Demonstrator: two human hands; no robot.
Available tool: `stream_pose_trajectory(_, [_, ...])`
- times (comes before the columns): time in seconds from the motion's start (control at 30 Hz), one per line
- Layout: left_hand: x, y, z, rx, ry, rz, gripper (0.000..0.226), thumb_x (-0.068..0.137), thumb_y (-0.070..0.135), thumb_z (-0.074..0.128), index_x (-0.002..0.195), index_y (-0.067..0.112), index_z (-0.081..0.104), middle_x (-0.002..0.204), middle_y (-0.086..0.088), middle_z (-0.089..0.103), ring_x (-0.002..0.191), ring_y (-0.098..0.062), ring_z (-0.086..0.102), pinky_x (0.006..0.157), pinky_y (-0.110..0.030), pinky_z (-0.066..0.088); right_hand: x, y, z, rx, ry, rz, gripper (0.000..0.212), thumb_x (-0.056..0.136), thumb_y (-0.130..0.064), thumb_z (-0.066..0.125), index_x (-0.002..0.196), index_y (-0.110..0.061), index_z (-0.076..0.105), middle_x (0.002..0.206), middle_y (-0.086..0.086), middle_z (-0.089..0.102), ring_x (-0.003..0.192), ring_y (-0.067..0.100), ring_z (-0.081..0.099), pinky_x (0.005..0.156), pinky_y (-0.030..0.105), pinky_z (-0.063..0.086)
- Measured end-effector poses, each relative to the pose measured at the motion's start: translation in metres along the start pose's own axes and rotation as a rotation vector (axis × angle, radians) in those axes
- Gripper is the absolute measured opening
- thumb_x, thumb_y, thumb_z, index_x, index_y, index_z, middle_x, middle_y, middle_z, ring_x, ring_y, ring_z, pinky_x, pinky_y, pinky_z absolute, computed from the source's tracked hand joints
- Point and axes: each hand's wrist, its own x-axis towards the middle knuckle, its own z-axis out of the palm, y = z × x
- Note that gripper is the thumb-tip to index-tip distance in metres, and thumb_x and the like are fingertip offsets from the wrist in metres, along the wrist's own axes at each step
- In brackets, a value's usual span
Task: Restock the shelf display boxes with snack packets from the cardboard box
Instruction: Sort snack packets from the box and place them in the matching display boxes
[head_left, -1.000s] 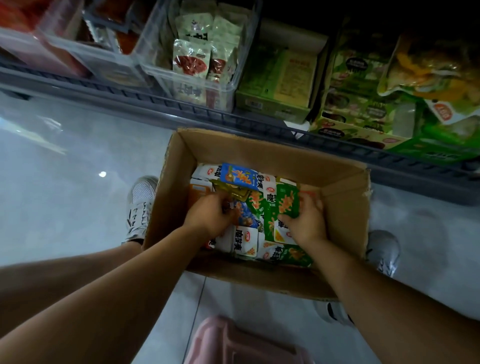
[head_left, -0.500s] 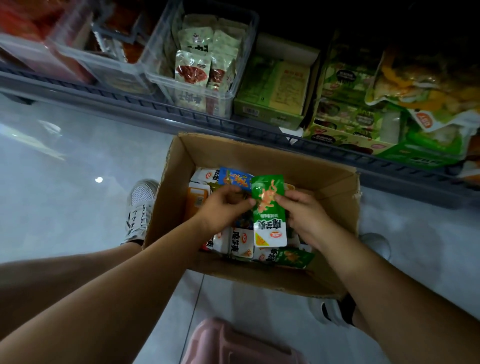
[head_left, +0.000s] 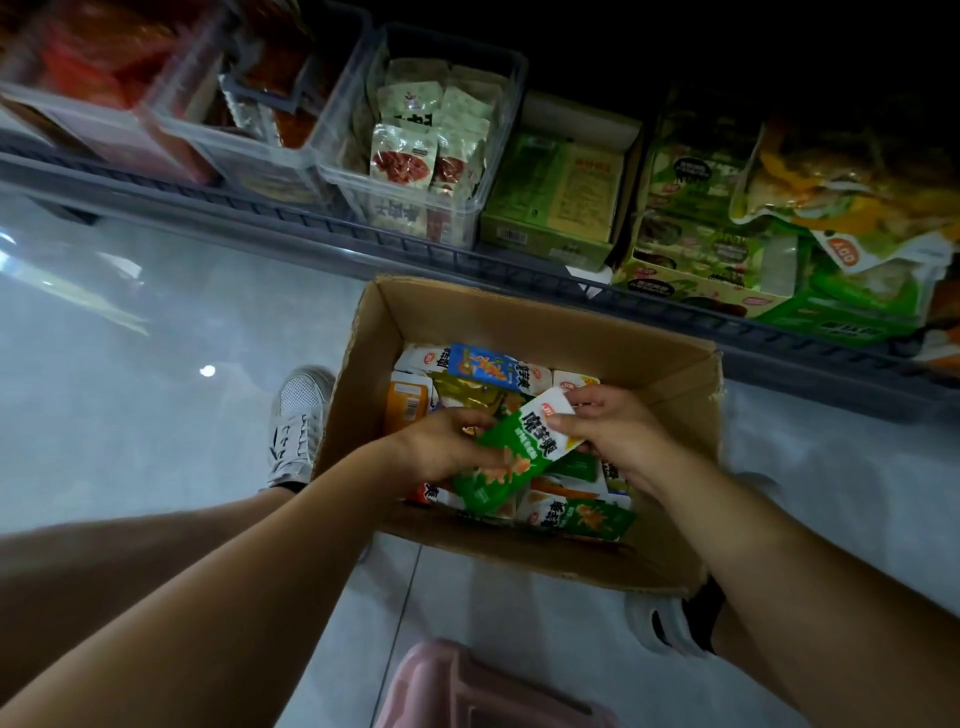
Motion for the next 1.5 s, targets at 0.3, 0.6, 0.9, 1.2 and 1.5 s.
stream_pose_trajectory(0.3, [0.019, -0.011, 0.002, -0.295, 0.342, 0.041, 0.026, 0.1, 0.009, 0.063, 0.125, 0.012, 0.062, 0.12, -0.01, 0.07, 0.104, -0.026, 0.068, 0.08, -0.035, 0.057, 0.048, 0.042, 0.01, -0.337, 0.421, 0.183, 0.048, 0.078, -0.041, 0.083, 0.116, -0.019, 0.062, 0.112, 0.003, 0.068, 0.097, 0.025, 0.066, 0.08, 0.035, 0.055])
stream_pose_trajectory(0.6, [0.021, -0.016, 0.003, -0.358, 0.389, 0.035, 0.022, 0.099, 0.012, 0.066, 0.119, 0.019, 0.065, 0.124, -0.011, 0.071, 0.11, -0.029, 0.069, 0.101, -0.054, 0.054, 0.045, 0.048, 0.0, -0.385, 0.532, 0.134, 0.022, 0.088, -0.018, 0.073, 0.106, -0.017, 0.062, 0.108, 0.008, 0.07, 0.092, 0.027, 0.067, 0.074, 0.033, 0.052])
stream_pose_trajectory(0.9, [0.014, -0.017, 0.009, -0.389, 0.221, 0.112, 0.078, 0.061, 0.056, 0.093, 0.125, 0.023, 0.064, 0.117, -0.006, 0.075, 0.111, -0.032, 0.071, 0.1, -0.058, 0.053, -0.007, 0.016, 0.019, 0.313, 0.164, 0.056, 0.009, 0.094, -0.012, 0.067, 0.103, -0.013, 0.066, 0.102, 0.009, 0.075, 0.095, 0.027, 0.073, 0.087, 0.047, 0.059])
stream_pose_trajectory(1.2, [0.013, -0.026, -0.002, -0.429, 0.506, 0.075, 0.035, 0.087, -0.002, 0.076, 0.119, 0.01, 0.065, 0.117, -0.008, 0.072, 0.104, -0.027, 0.069, 0.094, -0.048, 0.057, 0.029, 0.035, 0.03, -0.457, 0.219, -0.18, 0.031, 0.096, -0.016, 0.065, 0.126, -0.016, 0.063, 0.126, 0.004, 0.064, 0.101, 0.016, 0.06, 0.082, 0.024, 0.046])
stream_pose_trajectory(1.5, [0.024, -0.03, 0.0, -0.471, 0.465, 0.141, 0.03, 0.089, 0.001, 0.075, 0.113, 0.017, 0.067, 0.113, -0.003, 0.074, 0.099, -0.02, 0.071, 0.093, -0.044, 0.057, 0.052, 0.056, 0.018, -0.791, 0.186, -0.032, 0.076, 0.08, -0.044, 0.081, 0.141, -0.016, 0.048, 0.136, 0.011, 0.057, 0.119, 0.031, 0.058, 0.094, 0.037, 0.05])
